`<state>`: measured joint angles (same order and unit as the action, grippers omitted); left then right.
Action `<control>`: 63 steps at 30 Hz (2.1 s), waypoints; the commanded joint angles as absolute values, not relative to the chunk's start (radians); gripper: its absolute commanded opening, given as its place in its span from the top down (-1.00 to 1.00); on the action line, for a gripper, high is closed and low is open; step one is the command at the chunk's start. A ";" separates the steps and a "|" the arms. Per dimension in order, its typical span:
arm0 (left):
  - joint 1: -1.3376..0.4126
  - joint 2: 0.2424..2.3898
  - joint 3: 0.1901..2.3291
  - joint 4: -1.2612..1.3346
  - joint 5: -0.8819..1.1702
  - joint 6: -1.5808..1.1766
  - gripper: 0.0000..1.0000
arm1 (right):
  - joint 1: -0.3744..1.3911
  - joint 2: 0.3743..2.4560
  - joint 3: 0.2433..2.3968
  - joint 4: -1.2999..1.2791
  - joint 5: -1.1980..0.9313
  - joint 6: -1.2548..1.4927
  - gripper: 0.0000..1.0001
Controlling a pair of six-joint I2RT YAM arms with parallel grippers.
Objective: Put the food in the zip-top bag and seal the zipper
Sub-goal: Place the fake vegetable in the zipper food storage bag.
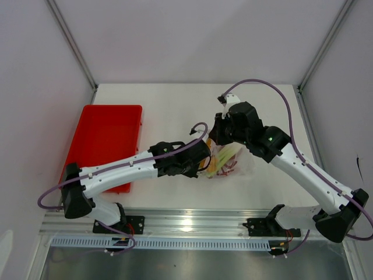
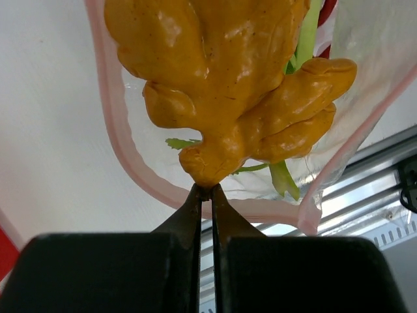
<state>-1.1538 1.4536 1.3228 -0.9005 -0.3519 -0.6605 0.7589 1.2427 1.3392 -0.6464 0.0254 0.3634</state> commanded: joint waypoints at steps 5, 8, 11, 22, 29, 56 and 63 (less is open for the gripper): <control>-1.163 1.451 1.390 -0.890 -0.238 -0.597 0.19 | 0.758 1.230 1.367 -0.598 0.012 0.350 1.00; -1.157 1.427 1.397 -0.907 -0.248 -0.607 -0.39 | 0.758 1.226 1.367 -0.597 0.012 0.348 1.00; -1.134 1.385 1.390 -0.907 -0.242 -0.612 -0.76 | 0.759 1.221 1.365 -0.597 0.012 0.348 1.00; -1.042 1.091 1.179 -0.907 -0.416 -0.788 -0.86 | 0.758 1.172 1.324 -0.603 0.020 0.344 1.00; -0.674 0.904 1.017 -0.932 -0.215 -0.810 -0.99 | 0.758 1.152 1.266 -0.600 0.018 0.325 1.00; 0.239 1.384 1.143 -1.064 -0.508 -0.936 -0.99 | 0.807 1.299 1.381 -0.669 -0.075 0.301 1.00; 0.276 1.353 1.065 -0.945 -0.506 -0.802 -0.99 | 0.802 1.361 1.391 -0.649 -0.074 0.255 1.00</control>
